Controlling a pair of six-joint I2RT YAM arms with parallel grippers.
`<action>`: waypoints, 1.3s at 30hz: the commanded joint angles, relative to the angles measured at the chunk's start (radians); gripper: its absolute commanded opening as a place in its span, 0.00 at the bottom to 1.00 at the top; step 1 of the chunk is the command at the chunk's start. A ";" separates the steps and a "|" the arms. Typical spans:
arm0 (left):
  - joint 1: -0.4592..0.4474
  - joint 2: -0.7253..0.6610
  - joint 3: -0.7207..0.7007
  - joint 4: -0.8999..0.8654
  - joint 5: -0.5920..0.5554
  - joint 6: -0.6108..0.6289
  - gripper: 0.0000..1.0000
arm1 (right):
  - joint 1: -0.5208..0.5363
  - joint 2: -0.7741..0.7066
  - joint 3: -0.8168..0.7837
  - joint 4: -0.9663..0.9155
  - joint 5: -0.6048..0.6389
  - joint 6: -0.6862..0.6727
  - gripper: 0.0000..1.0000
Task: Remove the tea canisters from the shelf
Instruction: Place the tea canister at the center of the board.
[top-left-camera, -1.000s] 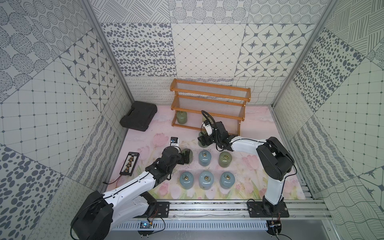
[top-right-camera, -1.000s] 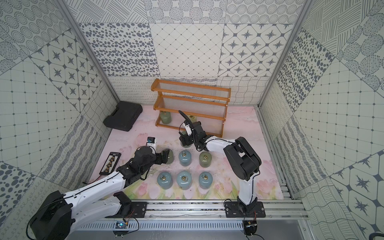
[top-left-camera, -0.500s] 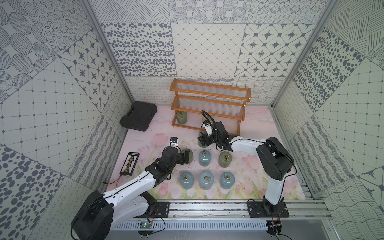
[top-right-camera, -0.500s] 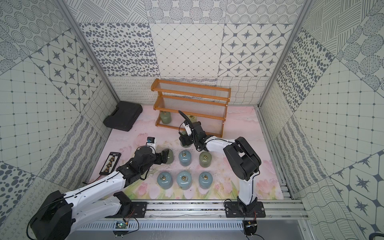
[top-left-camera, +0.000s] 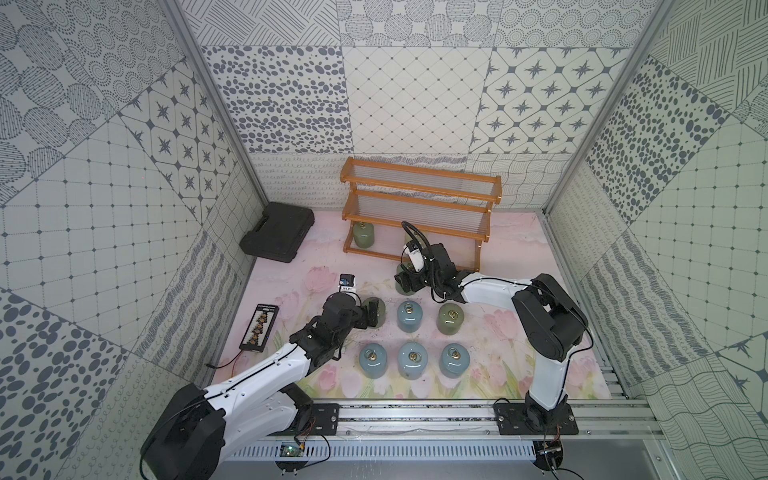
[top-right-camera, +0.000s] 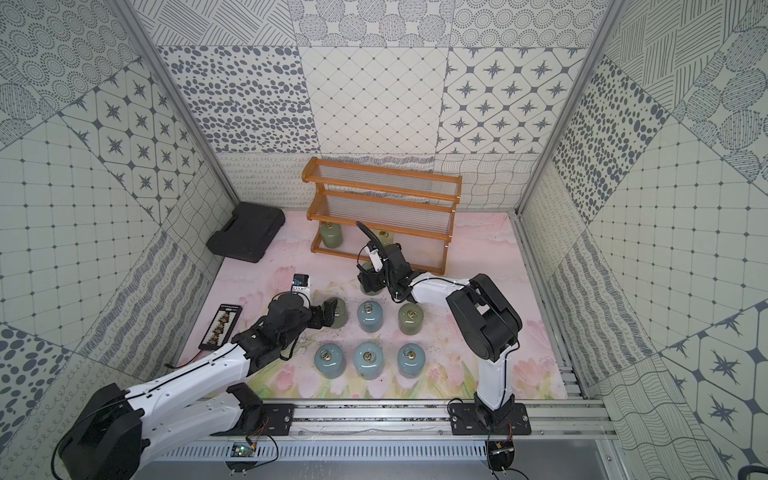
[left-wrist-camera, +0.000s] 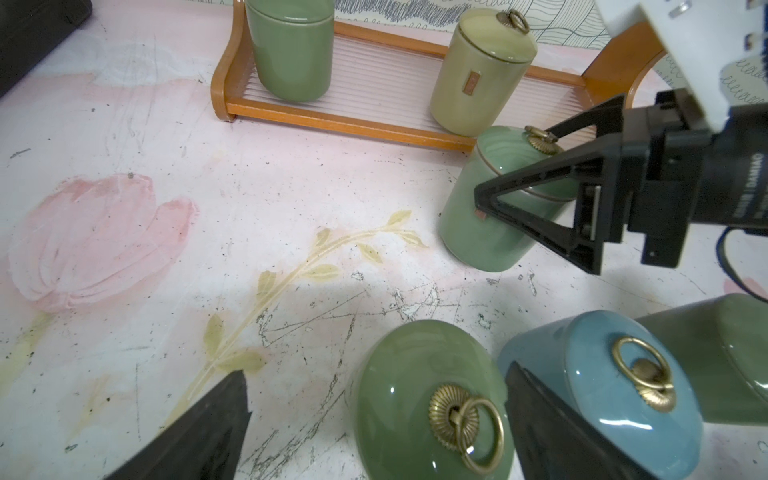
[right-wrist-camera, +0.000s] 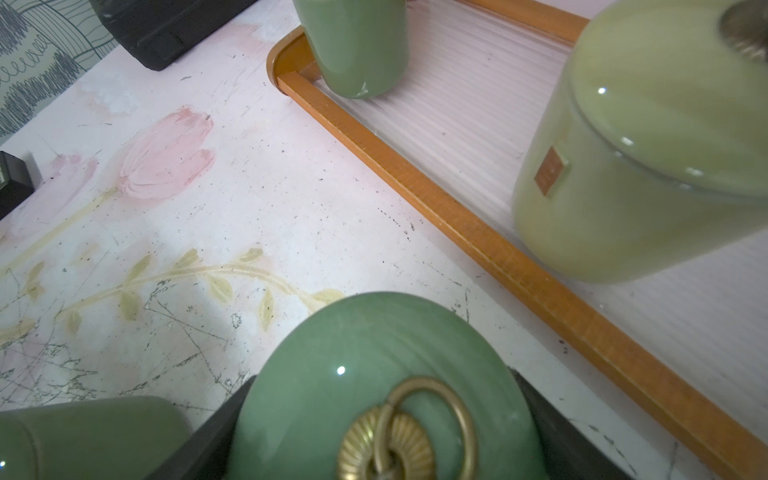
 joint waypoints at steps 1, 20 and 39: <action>0.011 -0.009 -0.003 -0.002 -0.022 -0.012 1.00 | 0.013 0.003 -0.014 0.079 -0.015 0.021 0.88; 0.012 -0.058 -0.027 -0.017 -0.024 -0.018 1.00 | 0.021 -0.021 -0.046 0.082 -0.001 0.023 0.92; 0.036 -0.082 -0.013 -0.006 0.109 0.044 1.00 | 0.021 -0.062 -0.037 0.060 -0.009 0.019 0.99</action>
